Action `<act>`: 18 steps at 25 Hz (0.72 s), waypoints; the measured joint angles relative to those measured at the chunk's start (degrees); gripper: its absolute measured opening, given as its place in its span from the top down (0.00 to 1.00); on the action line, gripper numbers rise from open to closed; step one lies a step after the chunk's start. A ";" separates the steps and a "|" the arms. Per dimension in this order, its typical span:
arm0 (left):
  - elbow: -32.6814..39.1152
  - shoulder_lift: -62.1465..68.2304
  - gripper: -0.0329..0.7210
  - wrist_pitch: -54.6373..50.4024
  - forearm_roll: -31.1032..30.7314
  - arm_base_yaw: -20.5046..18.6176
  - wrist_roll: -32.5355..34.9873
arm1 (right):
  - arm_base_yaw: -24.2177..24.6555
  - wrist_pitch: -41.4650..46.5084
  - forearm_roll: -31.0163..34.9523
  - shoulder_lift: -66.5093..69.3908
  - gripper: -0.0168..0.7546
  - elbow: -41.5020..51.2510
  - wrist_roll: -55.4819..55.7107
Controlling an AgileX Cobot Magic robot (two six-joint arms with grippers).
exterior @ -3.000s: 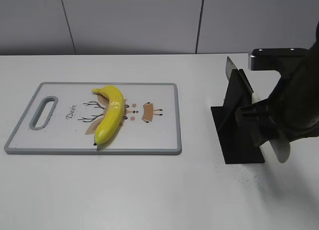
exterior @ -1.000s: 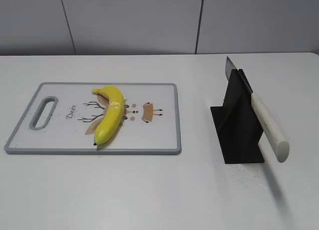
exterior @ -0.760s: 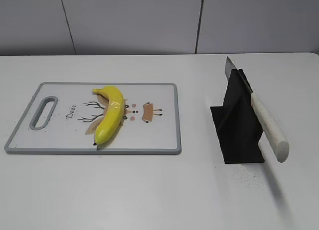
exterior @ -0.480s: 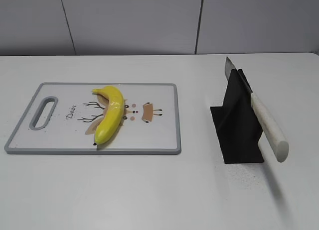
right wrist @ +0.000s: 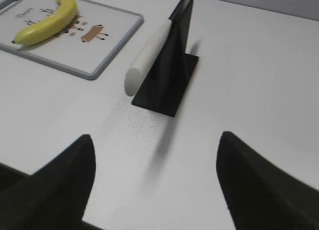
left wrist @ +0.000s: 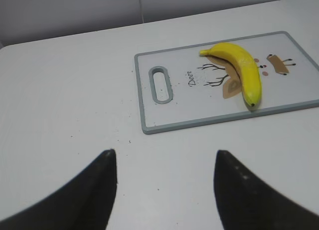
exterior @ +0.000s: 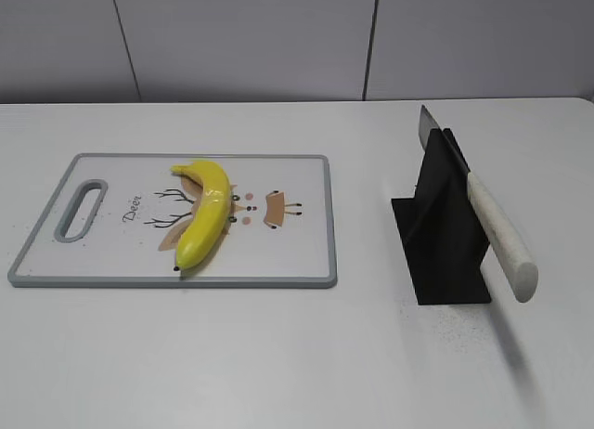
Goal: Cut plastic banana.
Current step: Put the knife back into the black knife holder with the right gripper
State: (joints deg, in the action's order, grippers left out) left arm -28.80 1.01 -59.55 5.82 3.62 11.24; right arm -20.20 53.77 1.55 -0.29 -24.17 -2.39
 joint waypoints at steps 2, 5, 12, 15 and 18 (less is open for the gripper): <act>0.00 0.00 0.17 0.00 0.00 0.00 0.00 | 3.79 0.00 0.00 0.00 0.21 0.00 0.00; 0.00 0.00 0.17 0.00 0.00 0.00 0.00 | 8.04 0.00 0.00 0.00 0.21 0.00 0.00; 0.00 0.00 0.18 0.00 0.00 0.00 -0.01 | 11.14 0.00 0.00 0.00 0.21 0.00 0.00; 0.00 0.00 0.18 0.00 0.00 0.00 -0.01 | 11.14 0.00 0.00 0.00 0.21 0.00 -0.05; 0.00 0.00 0.18 0.00 0.00 0.00 -0.01 | 11.14 0.00 0.00 0.00 0.21 0.00 -0.05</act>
State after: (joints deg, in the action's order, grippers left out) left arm -28.80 1.01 -59.55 5.82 3.62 11.22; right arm -9.06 53.77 1.55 -0.29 -24.17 -2.44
